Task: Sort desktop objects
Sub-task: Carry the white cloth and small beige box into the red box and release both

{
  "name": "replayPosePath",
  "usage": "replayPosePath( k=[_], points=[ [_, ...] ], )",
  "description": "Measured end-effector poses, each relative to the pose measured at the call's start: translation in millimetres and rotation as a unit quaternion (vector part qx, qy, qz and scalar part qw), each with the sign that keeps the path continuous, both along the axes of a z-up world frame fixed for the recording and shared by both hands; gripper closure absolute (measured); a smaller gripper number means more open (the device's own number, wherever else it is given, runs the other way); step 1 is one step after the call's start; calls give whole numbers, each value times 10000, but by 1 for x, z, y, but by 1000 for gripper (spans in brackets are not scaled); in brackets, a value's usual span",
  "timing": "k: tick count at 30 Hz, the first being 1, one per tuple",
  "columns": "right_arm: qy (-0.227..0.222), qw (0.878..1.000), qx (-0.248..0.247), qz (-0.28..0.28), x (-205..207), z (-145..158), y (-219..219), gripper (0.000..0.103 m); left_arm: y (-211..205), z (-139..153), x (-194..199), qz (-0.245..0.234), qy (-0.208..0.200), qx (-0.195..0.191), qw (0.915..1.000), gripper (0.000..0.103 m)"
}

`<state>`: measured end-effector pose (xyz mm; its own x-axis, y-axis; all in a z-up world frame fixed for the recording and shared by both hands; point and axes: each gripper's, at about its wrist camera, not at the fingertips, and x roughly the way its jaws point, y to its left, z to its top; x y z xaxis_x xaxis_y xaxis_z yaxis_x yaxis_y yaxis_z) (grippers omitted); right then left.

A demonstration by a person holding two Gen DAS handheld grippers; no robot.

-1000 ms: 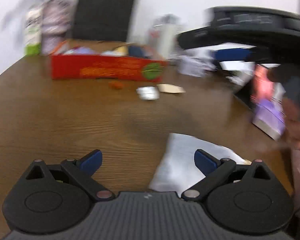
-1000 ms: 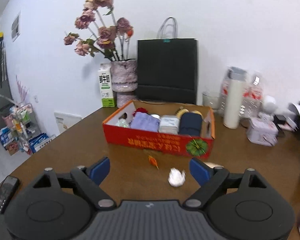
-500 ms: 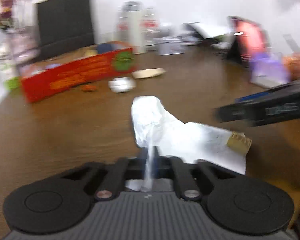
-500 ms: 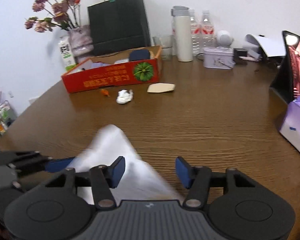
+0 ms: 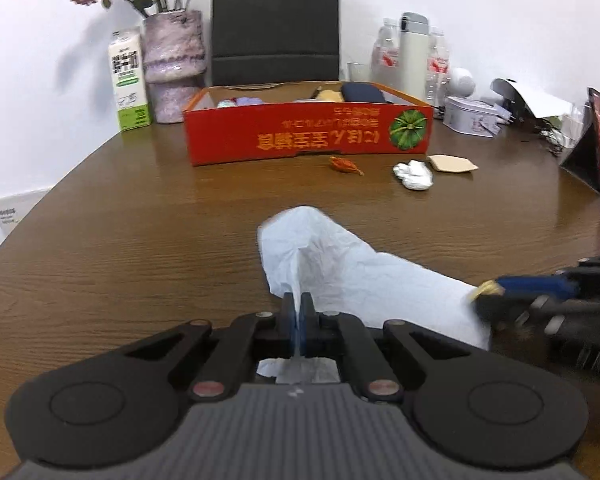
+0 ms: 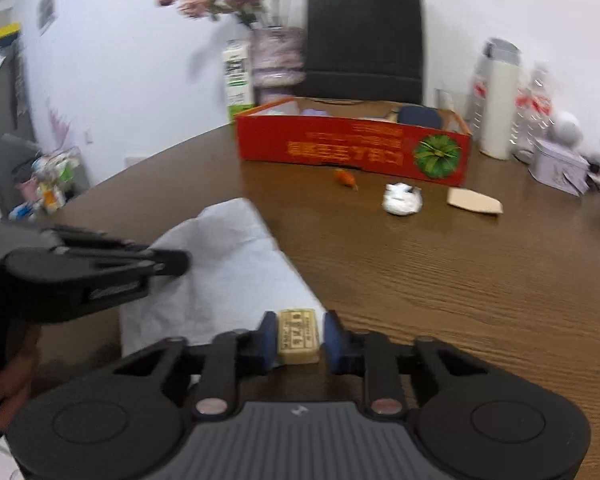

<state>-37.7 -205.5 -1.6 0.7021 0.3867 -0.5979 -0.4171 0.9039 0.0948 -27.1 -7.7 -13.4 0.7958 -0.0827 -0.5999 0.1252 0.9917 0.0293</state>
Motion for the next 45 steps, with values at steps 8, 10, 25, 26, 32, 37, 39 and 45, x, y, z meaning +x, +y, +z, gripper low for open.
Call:
replayPosePath(
  k=[8, 10, 25, 26, 32, 37, 39, 45],
  points=[
    [-48, 9983, -180, -548, 5, -1, -23, 80, 14, 5, -3, -123, 97, 40, 9999, 47],
    [-78, 9985, -274, -468, 2, 0, -17, 78, 17, 9, -14, -231, -5, -203, 9995, 18],
    [69, 9994, -21, -338, 6, -1, -28, 83, -21, -5, -5, -797, 309, -34, 9963, 15],
    [51, 9995, -29, -324, 6, -1, -27, 83, -21, -5, -6, -769, 271, -46, 9967, 25],
    [-48, 9994, -173, -286, 3, 1, -14, 84, -13, 2, -18, -481, 195, -376, 9979, 100],
    [-324, 9994, -32, -144, 5, 25, -11, 84, 7, 29, -6, -184, -406, -528, 9976, 100],
    [-429, 9990, 125, -42, 19, 42, -9, 84, 16, 55, 18, -95, -615, -618, 9961, 100],
    [-916, 9945, 495, -93, 123, 111, 10, 84, 34, 122, 154, 132, -616, -1096, 9920, 100]
  ],
)
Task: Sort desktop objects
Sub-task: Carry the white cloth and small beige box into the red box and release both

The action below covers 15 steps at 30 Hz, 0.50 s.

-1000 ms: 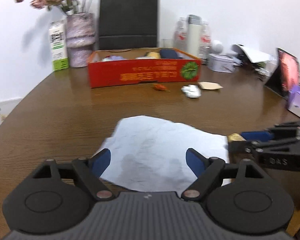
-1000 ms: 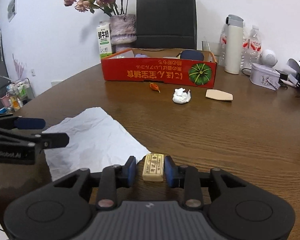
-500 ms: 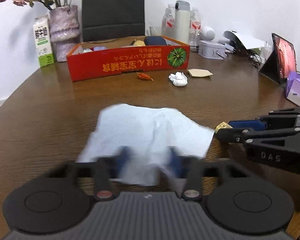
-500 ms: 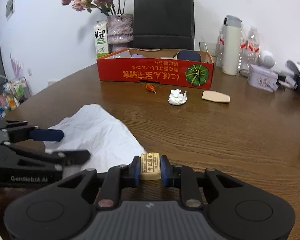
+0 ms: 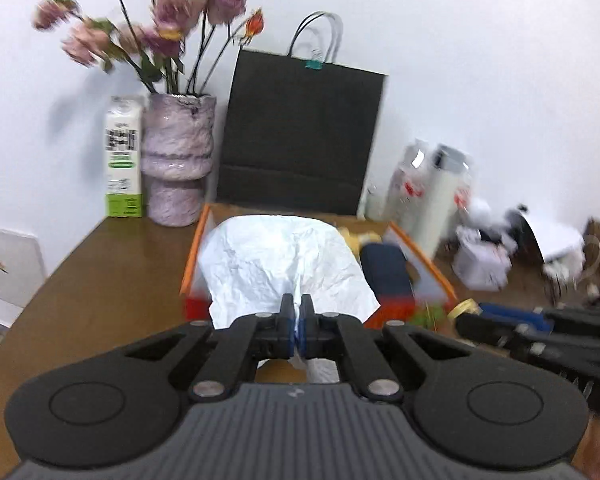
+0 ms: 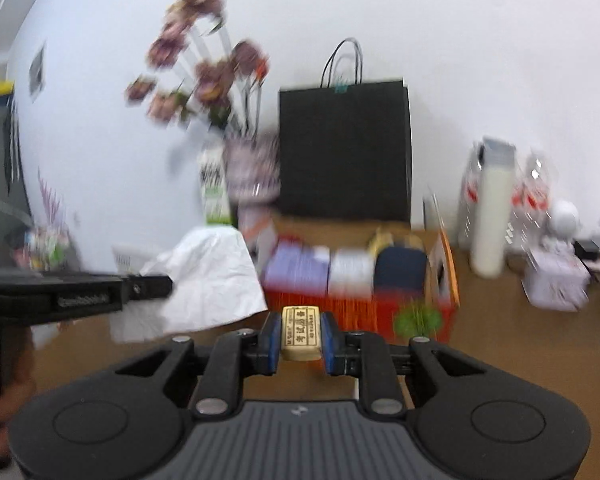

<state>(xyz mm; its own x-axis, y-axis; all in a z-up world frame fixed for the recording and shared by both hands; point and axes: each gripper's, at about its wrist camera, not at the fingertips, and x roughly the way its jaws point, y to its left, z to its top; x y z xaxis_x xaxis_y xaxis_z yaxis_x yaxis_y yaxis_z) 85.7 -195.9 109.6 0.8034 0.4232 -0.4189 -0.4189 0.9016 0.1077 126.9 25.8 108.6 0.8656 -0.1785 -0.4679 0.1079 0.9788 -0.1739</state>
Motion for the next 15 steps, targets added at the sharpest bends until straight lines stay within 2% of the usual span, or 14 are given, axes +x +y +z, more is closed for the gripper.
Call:
replayPosePath(
  k=[2, 5, 7, 9, 10, 11, 13, 15],
  points=[
    [159, 9999, -50, -44, 52, 11, 13, 84, 2, 1, 51, 242, 215, -146, 9994, 100],
    [634, 9978, -175, -126, 125, 7, 32, 84, -3, -18, 131, 398, 954, -375, 9939, 100],
    [941, 9945, -384, -253, 165, -6, 44, 83, -7, -32, 156, 451, 1001, -317, 9934, 97],
    [1337, 9886, -569, -398, 200, -19, 50, 83, -12, -42, 172, 208, 1340, -175, 9906, 81],
    [1523, 9858, -595, -388, 209, -24, 52, 82, -14, -43, 175, 70, 1476, -149, 9889, 55],
    [1689, 9833, -534, -427, 217, -28, 51, 80, -13, -40, 172, 10, 1350, -156, 9907, 30],
    [1790, 9822, -407, -391, 222, -27, 49, 71, -12, -30, 160, 177, 923, -5, 9956, 18],
    [1612, 9851, -342, -488, 217, -20, 44, 60, -8, -16, 153, 233, 855, 132, 9960, 18]
  ],
)
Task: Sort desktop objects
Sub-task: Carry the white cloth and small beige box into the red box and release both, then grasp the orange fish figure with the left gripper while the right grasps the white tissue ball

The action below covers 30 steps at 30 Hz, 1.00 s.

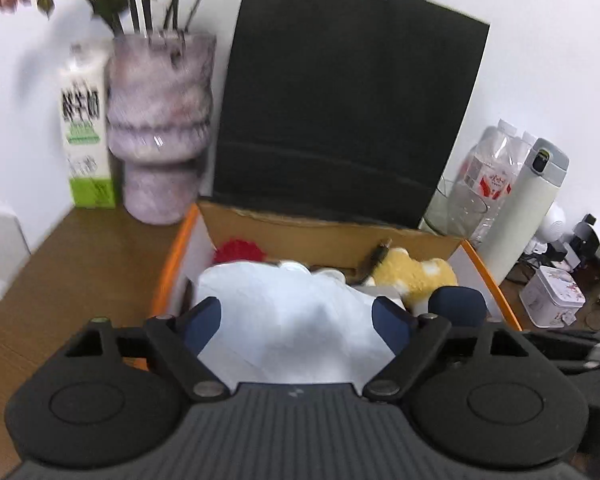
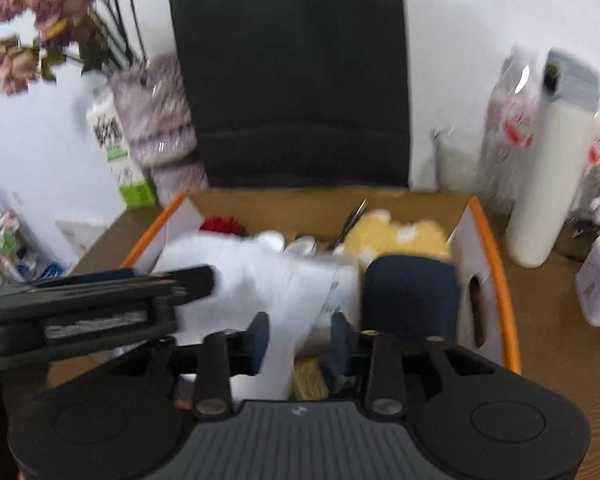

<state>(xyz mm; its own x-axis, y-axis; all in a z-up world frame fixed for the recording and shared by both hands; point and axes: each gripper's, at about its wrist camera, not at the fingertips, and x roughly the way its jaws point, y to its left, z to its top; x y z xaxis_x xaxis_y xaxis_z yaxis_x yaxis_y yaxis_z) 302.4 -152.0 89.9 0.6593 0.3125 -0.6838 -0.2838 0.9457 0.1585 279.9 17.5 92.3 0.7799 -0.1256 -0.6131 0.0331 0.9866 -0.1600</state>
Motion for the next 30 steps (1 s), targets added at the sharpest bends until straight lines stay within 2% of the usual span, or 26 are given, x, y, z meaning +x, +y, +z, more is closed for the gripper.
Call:
replayPosePath(
  k=[3, 7, 9, 11, 14, 18, 21, 25, 28, 30],
  points=[
    [-190, 9998, 45, -7, -12, 16, -6, 54, 8, 14, -15, 59, 52, -14, 10000, 13],
    [-398, 9992, -10, -38, -40, 30, -15, 42, 9, 25, -59, 376, -75, 423, 9984, 3],
    [-475, 9988, -53, -39, -65, 26, -19, 39, 11, 17, -93, 370, -302, 225, 9986, 0],
    [-525, 9986, -27, -2, -97, 12, -22, 36, 10, -1, -126, 87, -185, 280, 9994, 0],
    [-615, 9980, -112, 128, -149, -14, -23, 36, 5, -29, -177, 122, -137, 619, 9979, 0],
    [-659, 9974, -241, 152, -217, -46, -29, 36, 7, -58, -249, -174, -162, 308, 9992, 0],
    [-592, 9979, -173, 183, -263, -63, -36, 36, 4, -76, -285, -374, -70, 458, 9982, 0],
    [-789, 9962, -344, 131, -314, -73, -39, 31, 0, -83, -323, -317, -232, 655, 9971, 0],
    [-873, 9961, -136, -18, -350, -80, -43, 31, -1, -83, -345, -148, -246, 701, 9971, 0],
    [-921, 9956, -98, -114, -370, -82, -44, 31, 1, -84, -358, -177, -230, 595, 9978, 0]
  ],
)
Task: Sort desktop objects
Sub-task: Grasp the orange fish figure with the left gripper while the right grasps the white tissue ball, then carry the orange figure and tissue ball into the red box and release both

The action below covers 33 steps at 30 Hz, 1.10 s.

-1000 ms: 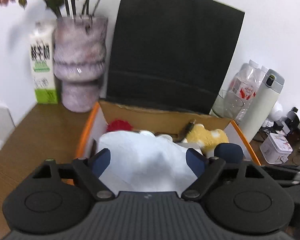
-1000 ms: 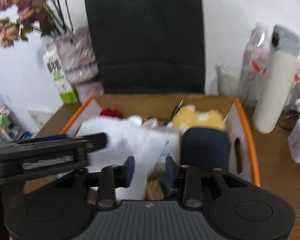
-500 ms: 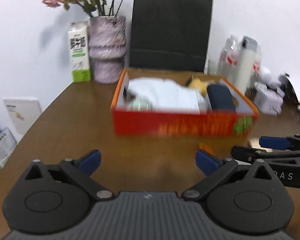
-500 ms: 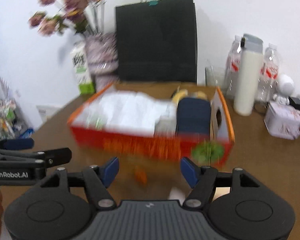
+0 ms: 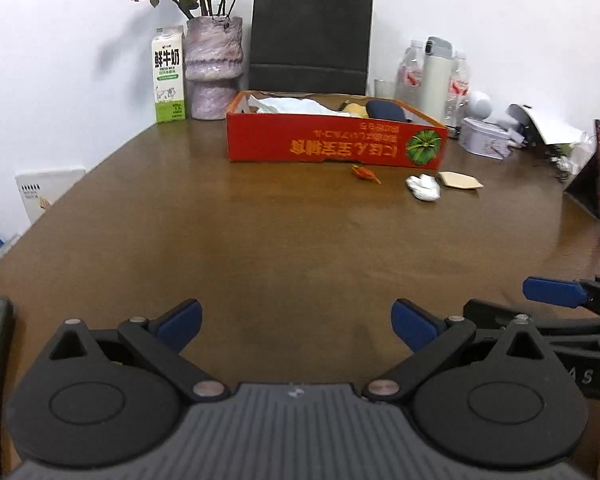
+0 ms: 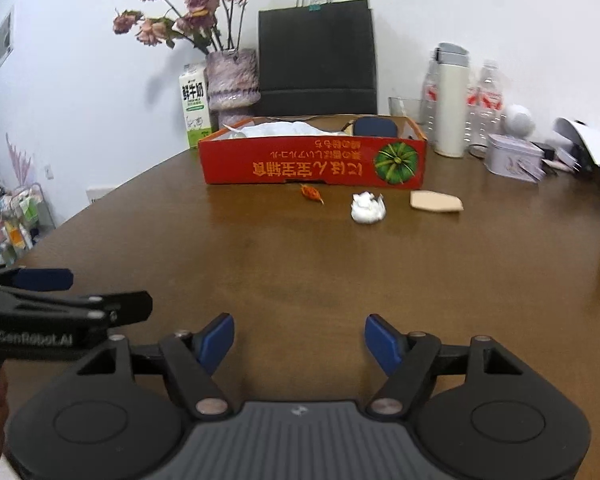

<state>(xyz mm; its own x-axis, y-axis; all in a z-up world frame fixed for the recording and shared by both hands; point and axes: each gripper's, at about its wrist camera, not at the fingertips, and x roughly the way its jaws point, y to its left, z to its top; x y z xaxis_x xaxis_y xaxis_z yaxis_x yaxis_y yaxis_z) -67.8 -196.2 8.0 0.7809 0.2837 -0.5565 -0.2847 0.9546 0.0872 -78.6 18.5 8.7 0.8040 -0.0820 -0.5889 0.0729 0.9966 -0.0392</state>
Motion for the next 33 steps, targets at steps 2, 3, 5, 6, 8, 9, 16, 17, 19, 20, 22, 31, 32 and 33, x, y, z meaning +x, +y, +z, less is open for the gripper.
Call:
replayPosePath(
  k=[2, 3, 5, 6, 8, 9, 16, 17, 19, 20, 22, 31, 32, 33],
  points=[
    [-51, 10000, -10, -1, -14, 0, -3, 30, 1, 2, -6, -11, -15, -74, 10000, 0],
    [-32, 10000, 13, 12, -17, 1, -6, 30, 0, 2, -7, -28, -33, -92, 9999, 0],
    [8, 10000, -2, 22, -18, 3, -9, 30, -4, 4, -2, -124, -62, -83, 9999, 0],
    [5, 10000, -15, 2, -15, 5, -11, 30, -6, 4, 3, -145, -73, -76, 9998, 0],
    [-115, 9999, -69, -71, -8, 9, -16, 31, -10, 6, 16, -175, -130, -90, 9997, 0],
    [-153, 9998, -97, -111, -1, 11, -19, 31, -12, 8, 28, -242, -207, -122, 9994, 0],
    [70, 9996, -109, -253, 109, 19, -28, 43, -35, 8, 138, -442, -191, 52, 9988, 0],
    [146, 9993, -14, -334, 129, 19, -29, 43, -37, 6, 152, -464, -177, 11, 9988, 1],
    [278, 9991, 35, -312, 162, 13, -26, 46, -41, 1, 182, -580, -90, -81, 9982, 3],
    [387, 9989, 20, -275, 181, 7, -22, 47, -41, -2, 193, -607, -42, -86, 9981, 3],
    [598, 9978, -46, -266, 211, -7, -16, 73, -45, -7, 215, -639, 108, 23, 9979, 3],
    [157, 9975, 282, -630, 219, -14, -40, 83, -90, -24, 260, -635, 241, 271, 9973, 54],
    [105, 9972, 333, -663, 218, -12, -44, 83, -92, -22, 259, -676, 216, 258, 9971, 76],
    [52, 9971, 358, -667, 217, -9, -46, 83, -92, -20, 257, -713, 256, 141, 9970, 78]
  ],
)
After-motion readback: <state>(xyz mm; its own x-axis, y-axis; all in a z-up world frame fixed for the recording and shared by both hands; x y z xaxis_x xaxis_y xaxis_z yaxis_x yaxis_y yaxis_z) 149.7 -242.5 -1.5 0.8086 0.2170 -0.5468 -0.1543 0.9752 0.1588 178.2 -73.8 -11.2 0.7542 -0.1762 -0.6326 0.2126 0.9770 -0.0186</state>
